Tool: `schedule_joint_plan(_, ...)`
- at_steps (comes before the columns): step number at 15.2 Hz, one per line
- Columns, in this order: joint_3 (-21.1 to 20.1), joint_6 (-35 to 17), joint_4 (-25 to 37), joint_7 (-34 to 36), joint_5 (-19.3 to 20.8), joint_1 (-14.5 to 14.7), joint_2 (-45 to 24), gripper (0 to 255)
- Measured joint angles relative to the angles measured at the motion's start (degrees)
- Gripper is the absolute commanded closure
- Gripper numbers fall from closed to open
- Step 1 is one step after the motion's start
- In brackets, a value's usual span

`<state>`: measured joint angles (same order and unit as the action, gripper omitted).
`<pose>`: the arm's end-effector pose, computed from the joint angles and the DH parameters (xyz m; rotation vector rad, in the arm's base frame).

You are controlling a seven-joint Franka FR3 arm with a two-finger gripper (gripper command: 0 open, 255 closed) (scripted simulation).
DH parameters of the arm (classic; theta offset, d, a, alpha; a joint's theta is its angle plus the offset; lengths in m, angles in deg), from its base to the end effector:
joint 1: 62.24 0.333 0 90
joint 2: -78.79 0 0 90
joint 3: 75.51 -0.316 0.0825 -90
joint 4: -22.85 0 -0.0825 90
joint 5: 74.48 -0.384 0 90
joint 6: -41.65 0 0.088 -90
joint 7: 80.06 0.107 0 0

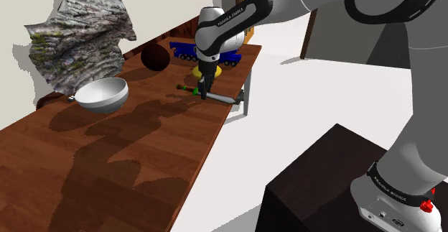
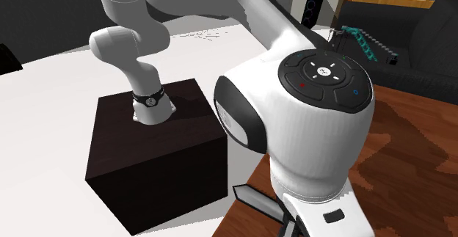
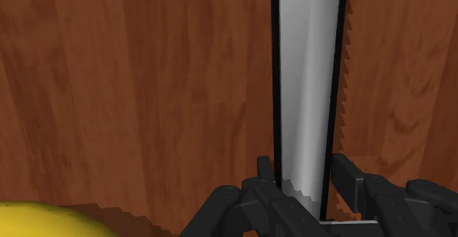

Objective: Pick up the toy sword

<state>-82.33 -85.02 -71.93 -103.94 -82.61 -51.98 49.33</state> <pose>0.6551 0.1961 0.3192 -2.8300 -0.9001 -0.0812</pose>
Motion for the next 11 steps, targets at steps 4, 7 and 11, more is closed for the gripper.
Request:
schedule_joint_plan(4,-0.01,0.24,-0.05,0.07,0.0,0.01,0.29,255)
schedule_joint_plan(7,-0.02,1.78,0.69,0.34,0.05,0.02,1.13,255)
schedule_joint_plan(11,-0.05,4.0,1.28,0.73,0.08,-0.01,2.81,255)
